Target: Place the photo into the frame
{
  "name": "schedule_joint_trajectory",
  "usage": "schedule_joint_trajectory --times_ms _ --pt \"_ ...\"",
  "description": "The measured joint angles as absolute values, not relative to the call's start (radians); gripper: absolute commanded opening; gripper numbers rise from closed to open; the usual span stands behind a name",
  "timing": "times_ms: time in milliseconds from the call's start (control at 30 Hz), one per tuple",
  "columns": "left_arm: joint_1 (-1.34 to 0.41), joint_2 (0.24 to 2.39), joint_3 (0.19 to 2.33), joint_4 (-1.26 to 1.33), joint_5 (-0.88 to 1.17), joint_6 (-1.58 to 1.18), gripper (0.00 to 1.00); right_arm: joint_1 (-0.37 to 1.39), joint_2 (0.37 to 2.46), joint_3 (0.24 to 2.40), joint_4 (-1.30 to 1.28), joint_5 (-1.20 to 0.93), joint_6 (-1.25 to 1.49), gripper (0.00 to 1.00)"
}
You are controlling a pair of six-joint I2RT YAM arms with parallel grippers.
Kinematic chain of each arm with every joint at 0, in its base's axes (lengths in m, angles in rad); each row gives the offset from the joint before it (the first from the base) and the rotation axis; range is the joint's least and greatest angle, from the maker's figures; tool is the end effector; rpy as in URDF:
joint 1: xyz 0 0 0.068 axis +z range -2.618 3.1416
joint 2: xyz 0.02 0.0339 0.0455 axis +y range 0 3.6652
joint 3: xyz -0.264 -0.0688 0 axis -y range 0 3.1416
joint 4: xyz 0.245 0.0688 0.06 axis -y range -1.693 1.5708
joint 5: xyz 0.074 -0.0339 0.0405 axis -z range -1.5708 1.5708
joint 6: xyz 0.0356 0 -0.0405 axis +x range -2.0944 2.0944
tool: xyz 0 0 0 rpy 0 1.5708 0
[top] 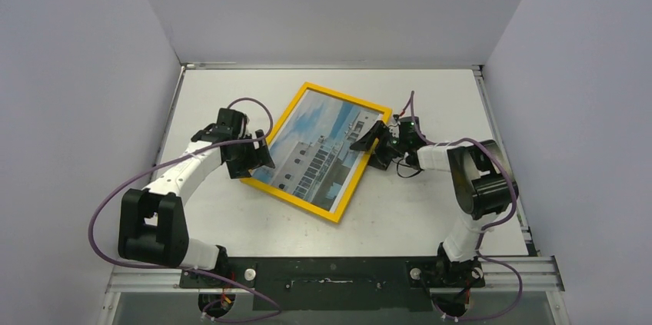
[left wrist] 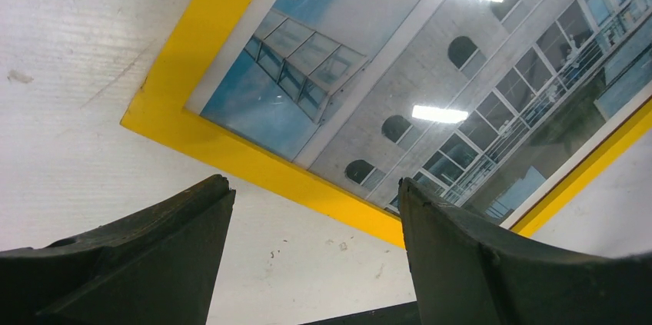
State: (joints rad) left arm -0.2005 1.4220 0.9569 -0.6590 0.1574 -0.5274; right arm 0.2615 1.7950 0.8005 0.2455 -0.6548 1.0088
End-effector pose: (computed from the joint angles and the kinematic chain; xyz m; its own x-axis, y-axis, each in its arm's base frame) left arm 0.2673 -0.0600 0.2199 -0.8961 -0.3251 -0.3021 -0.2175 0.9151 -0.3396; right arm 0.3203 0.1082 0.1285 -0.8886 0.4570 -0.0394 0.2177 0.4958 0.8407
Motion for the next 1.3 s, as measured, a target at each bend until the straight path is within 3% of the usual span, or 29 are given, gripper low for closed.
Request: schedule_joint_trajectory --times_ms 133,333,533,700,967,1300 --pt "-0.191 1.417 0.924 -0.658 0.157 -0.541 0.77 0.261 1.762 0.802 0.192 -0.641 0.967 0.81" --pt "-0.181 1.388 0.888 -0.662 0.110 -0.565 0.79 0.220 1.639 0.847 -0.133 -0.481 0.808 0.83" --pt "-0.175 1.265 0.828 -0.663 0.025 -0.594 0.83 0.095 1.575 0.931 -0.284 -0.329 0.681 0.84" --pt "-0.173 1.242 0.749 -0.637 0.022 -0.630 0.89 0.086 1.732 1.182 -0.272 -0.265 0.635 0.85" --pt "-0.160 1.326 0.691 -0.529 0.060 -0.644 0.89 0.086 2.055 1.468 -0.193 -0.284 0.623 0.87" --pt "-0.159 1.437 0.736 -0.442 0.095 -0.624 0.87 0.097 2.210 1.609 -0.162 -0.436 0.583 0.80"
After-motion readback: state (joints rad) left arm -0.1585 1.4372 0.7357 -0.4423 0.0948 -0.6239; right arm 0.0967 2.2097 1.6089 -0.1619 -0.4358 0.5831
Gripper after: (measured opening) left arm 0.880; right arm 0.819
